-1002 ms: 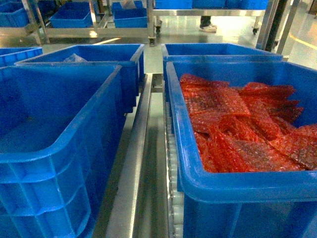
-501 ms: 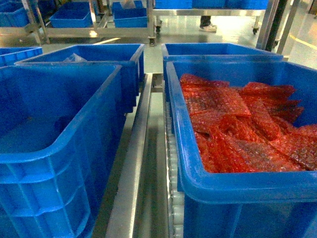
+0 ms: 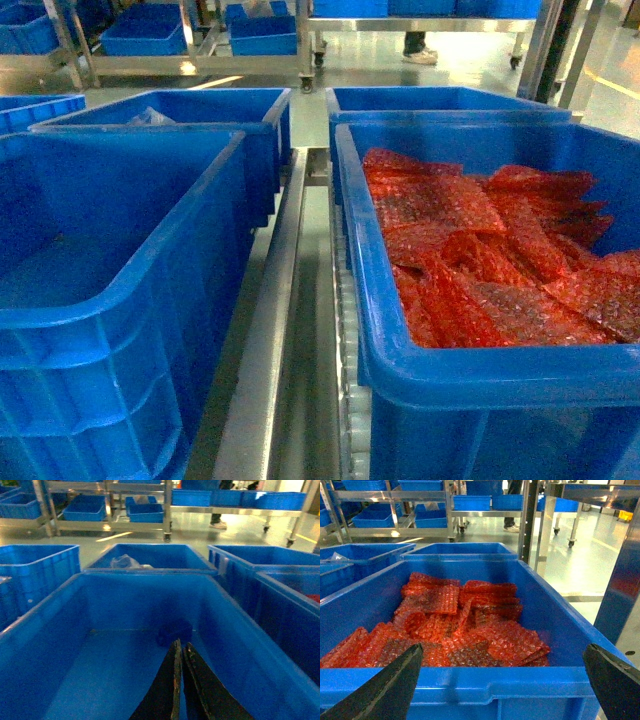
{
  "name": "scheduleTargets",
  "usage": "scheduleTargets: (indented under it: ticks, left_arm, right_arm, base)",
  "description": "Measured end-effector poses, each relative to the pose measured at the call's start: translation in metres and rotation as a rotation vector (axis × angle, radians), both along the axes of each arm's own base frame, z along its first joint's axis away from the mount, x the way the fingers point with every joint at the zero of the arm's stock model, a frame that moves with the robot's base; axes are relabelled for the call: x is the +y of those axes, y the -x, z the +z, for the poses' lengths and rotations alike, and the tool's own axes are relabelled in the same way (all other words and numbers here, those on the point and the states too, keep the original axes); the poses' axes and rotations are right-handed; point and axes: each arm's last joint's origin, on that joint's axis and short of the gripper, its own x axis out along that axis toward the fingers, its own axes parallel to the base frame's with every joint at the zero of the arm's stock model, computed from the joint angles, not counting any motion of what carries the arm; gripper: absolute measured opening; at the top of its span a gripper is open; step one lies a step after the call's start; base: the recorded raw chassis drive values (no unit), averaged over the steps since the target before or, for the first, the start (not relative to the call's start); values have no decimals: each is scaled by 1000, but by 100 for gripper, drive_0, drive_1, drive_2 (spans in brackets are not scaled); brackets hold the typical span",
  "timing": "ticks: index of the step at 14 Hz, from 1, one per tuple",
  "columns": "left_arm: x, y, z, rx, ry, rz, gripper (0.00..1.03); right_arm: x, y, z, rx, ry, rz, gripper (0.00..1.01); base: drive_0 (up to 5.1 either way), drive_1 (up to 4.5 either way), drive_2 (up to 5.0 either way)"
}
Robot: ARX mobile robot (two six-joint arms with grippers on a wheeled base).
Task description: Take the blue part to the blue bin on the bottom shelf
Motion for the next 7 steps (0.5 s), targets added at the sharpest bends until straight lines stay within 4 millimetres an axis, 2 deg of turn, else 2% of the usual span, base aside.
scheduleTargets:
  ticks: [1, 7]
  left_arm:
    - [6, 7, -4, 5, -2, 32, 2]
    - [5, 33, -17, -24, -2, 15, 2]
  right_arm:
    - [0, 0, 0, 1, 0, 0, 98]
    - [0, 0, 0, 0, 0, 0, 98]
  base:
    - [0, 0, 0]
    - [0, 0, 0]
